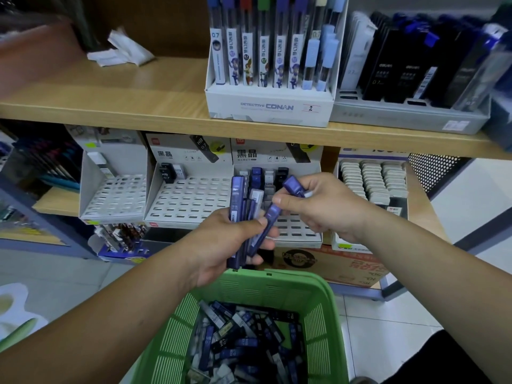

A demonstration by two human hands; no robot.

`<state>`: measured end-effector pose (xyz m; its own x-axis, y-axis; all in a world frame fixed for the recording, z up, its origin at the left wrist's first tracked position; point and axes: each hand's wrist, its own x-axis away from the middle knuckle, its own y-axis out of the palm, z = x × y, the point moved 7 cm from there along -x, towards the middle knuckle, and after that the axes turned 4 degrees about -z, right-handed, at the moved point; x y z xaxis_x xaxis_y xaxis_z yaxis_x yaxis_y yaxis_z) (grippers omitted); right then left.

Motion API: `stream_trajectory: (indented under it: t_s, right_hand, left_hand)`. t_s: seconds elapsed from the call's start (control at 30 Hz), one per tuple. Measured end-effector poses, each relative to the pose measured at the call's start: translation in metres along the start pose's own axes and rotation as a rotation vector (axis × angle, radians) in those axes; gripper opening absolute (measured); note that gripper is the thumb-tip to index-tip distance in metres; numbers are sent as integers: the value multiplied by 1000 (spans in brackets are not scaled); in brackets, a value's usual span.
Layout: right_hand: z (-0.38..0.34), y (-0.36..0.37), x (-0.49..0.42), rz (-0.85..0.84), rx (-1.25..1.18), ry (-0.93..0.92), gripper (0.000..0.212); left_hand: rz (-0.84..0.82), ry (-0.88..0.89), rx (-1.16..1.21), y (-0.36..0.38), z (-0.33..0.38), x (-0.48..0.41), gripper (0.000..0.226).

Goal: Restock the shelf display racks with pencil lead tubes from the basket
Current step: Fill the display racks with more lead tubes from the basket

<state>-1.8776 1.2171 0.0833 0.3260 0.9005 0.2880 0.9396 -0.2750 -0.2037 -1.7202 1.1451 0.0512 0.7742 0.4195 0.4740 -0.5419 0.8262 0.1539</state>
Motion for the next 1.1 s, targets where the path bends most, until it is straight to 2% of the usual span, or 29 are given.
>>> stream_trajectory:
  t_s: [0.13,0.4,0.5,0.63,0.8,0.9,0.97,1.1]
  right_hand:
    - [6,-10,4,60,-94,53,16]
    - [3,-3,9,76,-111,-9,9]
    - [1,0,11,66,-120,-18,11]
    - [1,6,10,93,-208,17,13]
    - [1,6,6,177,-269,18,20]
    - [-3,13,7,181,-305,4,13]
    - [-7,21,7,163,-317,-13,16]
    - [-16,24,7,244,-218,-88,15]
  left_hand:
    - [131,26,83,-16,3,2,26]
    - [128,-72,96,-21,0,11,21]
    - [187,-10,156,-30,2,13,16]
    - [313,126,65,-41,5,16,14]
    - [305,175,5,-40,6,21,13]
    - [280,173,3,-39,3,22,12]
    - [270,170,10,-41,2,22,12]
    - [245,186,29,-44,5,22,11]
